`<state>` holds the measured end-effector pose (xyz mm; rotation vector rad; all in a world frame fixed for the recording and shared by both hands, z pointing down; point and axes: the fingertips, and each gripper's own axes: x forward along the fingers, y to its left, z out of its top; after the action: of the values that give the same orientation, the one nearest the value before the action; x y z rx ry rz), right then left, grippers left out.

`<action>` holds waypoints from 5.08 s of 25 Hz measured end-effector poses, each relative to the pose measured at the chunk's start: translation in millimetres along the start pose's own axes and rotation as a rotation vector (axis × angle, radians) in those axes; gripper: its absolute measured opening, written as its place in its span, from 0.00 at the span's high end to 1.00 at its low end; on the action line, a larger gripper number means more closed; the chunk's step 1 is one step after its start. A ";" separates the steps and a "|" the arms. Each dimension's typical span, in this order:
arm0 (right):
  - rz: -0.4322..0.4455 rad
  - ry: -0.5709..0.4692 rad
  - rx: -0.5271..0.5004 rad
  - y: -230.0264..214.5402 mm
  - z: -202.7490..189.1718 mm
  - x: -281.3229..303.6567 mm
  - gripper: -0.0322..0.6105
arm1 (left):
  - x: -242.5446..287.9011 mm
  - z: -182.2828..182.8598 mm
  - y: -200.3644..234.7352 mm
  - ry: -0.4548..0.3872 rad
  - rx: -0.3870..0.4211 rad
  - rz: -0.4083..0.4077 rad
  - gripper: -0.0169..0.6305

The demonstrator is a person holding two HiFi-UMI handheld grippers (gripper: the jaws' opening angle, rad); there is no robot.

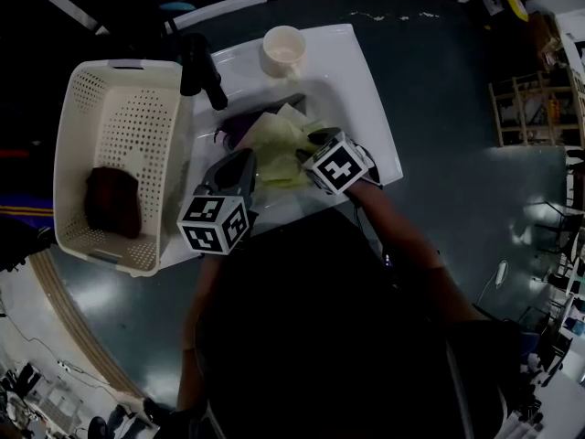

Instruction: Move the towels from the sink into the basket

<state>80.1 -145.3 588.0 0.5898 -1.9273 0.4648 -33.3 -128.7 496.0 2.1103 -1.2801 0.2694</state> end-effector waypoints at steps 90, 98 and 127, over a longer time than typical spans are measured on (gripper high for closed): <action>0.542 -0.869 -0.528 234.5 294.0 -200.3 0.94 | -264.5 101.7 33.6 -0.478 0.015 0.542 0.97; 0.534 -0.884 -0.540 250.5 307.8 -178.9 0.94 | -281.6 92.3 44.2 -0.497 -0.020 0.596 0.97; 0.404 -0.739 -0.692 255.0 304.5 -134.2 0.64 | -278.2 94.9 60.8 -0.483 -0.036 0.586 0.97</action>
<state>-242.8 -84.3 327.8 -0.1253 -2.7275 -0.2415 -239.3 -6.9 314.8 1.7783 -2.1618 -0.0297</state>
